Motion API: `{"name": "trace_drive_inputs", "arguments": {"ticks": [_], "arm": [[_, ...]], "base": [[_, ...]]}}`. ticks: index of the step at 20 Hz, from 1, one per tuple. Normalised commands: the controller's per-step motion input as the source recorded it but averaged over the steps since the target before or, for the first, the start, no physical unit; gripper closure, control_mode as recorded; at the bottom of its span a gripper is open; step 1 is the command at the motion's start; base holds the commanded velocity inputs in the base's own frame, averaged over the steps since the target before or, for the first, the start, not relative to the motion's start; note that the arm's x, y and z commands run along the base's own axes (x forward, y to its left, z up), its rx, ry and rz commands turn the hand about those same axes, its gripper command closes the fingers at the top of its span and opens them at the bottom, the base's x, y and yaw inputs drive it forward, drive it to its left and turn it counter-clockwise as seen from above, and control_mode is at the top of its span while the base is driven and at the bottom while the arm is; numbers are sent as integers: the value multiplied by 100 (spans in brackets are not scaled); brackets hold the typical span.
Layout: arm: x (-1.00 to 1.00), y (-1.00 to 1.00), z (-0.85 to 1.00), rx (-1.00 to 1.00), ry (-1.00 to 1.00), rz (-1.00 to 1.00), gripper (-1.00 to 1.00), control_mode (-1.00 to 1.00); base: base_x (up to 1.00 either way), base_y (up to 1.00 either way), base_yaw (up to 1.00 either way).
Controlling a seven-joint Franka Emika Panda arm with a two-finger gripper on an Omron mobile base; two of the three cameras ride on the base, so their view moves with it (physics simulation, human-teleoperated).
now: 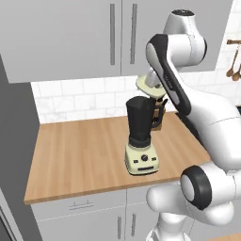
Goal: Close the lid blender by securely placing the lid on top.
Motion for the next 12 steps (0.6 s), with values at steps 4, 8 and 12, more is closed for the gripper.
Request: {"name": "trace_drive_inputs", "arguments": {"ticks": [4,8,12], "arm": [[0,29,-36,-13,0,32,100,-100],[25,13,-20,-14,1,29,100,-100],[46,4,0,-9,9,15,100,-100]], "base": [[0,0,0],[0,0,0],[0,0,0]]}}
